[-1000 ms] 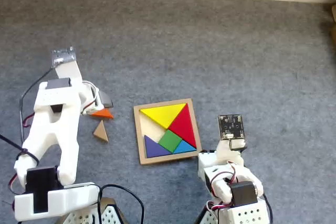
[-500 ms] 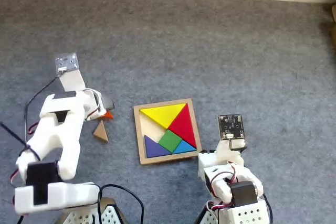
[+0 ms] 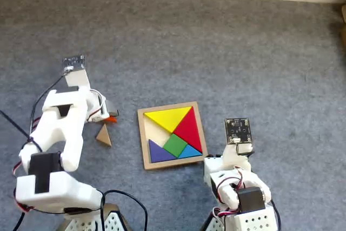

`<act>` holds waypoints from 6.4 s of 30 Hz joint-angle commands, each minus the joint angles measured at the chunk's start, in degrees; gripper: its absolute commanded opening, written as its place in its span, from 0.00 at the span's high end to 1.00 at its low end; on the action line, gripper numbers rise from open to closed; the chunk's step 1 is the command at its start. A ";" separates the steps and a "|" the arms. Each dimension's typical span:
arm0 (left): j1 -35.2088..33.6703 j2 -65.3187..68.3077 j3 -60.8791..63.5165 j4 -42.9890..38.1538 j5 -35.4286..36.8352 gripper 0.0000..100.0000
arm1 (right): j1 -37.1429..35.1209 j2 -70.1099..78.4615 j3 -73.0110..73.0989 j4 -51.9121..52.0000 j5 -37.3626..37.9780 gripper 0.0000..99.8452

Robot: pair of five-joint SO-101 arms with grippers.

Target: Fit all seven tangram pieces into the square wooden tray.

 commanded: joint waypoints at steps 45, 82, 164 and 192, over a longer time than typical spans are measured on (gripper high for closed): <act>2.95 -14.11 -7.78 13.01 -21.63 0.80 | 0.13 -1.36 8.13 0.57 -0.18 0.94; 0.57 1.89 -17.54 10.99 -26.20 0.75 | 0.13 -1.36 8.13 0.57 -0.18 0.94; 33.10 4.79 -25.54 29.89 48.35 0.99 | 0.13 -1.36 8.13 0.57 -0.18 0.94; 32.40 4.00 -25.80 31.30 48.35 0.82 | 0.13 -1.45 8.13 0.57 -0.18 0.94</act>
